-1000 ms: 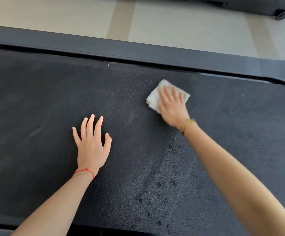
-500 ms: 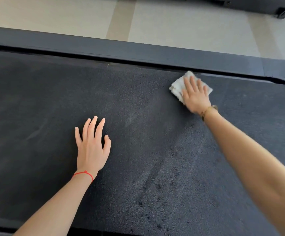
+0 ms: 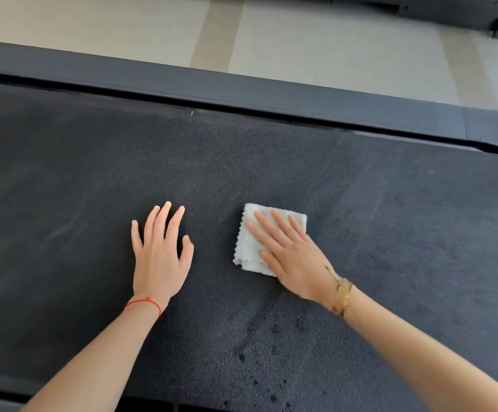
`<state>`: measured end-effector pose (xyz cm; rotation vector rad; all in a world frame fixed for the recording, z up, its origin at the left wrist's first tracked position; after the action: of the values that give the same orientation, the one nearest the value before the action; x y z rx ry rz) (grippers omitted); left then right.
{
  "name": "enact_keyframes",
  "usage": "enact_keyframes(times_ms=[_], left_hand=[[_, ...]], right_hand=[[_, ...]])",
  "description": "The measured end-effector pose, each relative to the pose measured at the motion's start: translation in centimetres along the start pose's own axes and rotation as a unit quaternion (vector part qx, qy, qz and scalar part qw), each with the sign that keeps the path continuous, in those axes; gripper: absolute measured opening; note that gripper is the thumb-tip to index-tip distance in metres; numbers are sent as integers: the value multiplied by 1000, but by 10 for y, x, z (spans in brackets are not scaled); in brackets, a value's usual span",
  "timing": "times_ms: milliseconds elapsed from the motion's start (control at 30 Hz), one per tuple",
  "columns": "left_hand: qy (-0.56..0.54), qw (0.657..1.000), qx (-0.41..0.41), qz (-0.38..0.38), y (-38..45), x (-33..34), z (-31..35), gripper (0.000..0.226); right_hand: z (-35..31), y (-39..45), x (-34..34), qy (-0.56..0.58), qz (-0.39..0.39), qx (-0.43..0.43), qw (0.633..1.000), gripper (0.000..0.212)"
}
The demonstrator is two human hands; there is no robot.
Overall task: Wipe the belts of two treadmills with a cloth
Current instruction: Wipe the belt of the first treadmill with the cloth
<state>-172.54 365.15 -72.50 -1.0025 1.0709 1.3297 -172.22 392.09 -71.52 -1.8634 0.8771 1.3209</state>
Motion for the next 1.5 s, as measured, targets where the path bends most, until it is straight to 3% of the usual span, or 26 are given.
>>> enact_keyframes(times_ms=[67, 133, 267, 367, 433, 567, 700, 767, 933, 1300, 1400, 1500], left_hand=[[-2, 1000, 1, 1, 1, 0, 0, 57], [-2, 1000, 1, 2, 1, 1, 0, 57], [4, 1000, 0, 8, 1, 2, -1, 57], [6, 1000, -4, 12, 2, 4, -1, 57], [8, 1000, -2, 15, 1, 5, -2, 57], [6, 1000, 0, 22, 1, 6, -3, 56], [5, 1000, 3, 24, 0, 4, -2, 54], [-1, 1000, 6, 25, -1, 4, -4, 51], [-23, 999, 5, 28, 0, 2, -6, 50], [-69, 995, 26, 60, -1, 2, -6, 45], [-83, 993, 68, 58, -9, -1, -5, 42], [-77, 991, 104, 22, -27, -3, -5, 45]], right_hand=[[31, 15, -12, -50, -3, 15, 999, 56], [85, 41, -30, -83, 11, 95, 992, 56], [187, 85, -74, 27, 51, 315, 947, 57], [188, 113, -77, 87, 36, 386, 918, 58], [159, 123, -70, 72, 46, 348, 934, 58], [82, 115, -46, -16, 29, 169, 985, 57], [24, 56, -17, -15, 5, -1, 1000, 54], [40, 38, -20, -11, 3, 12, 1000, 54], [58, 40, -28, 50, 21, 180, 982, 53], [-141, -91, 42, 16, -22, -6, 1000, 53], [-148, -119, 49, -1, -29, -10, 1000, 54], [-105, -134, 37, -10, -7, 84, 996, 55]])
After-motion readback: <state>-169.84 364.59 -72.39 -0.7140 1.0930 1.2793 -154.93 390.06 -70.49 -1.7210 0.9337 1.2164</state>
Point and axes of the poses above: each hand's wrist, its own y-axis towards the middle knuckle, its own x-axis out of the palm, z = x × y, the point moved 2 cm from there along y, towards the middle knuckle, and after that the axes turned 2 degrees about -z, right-handed, at the moved point
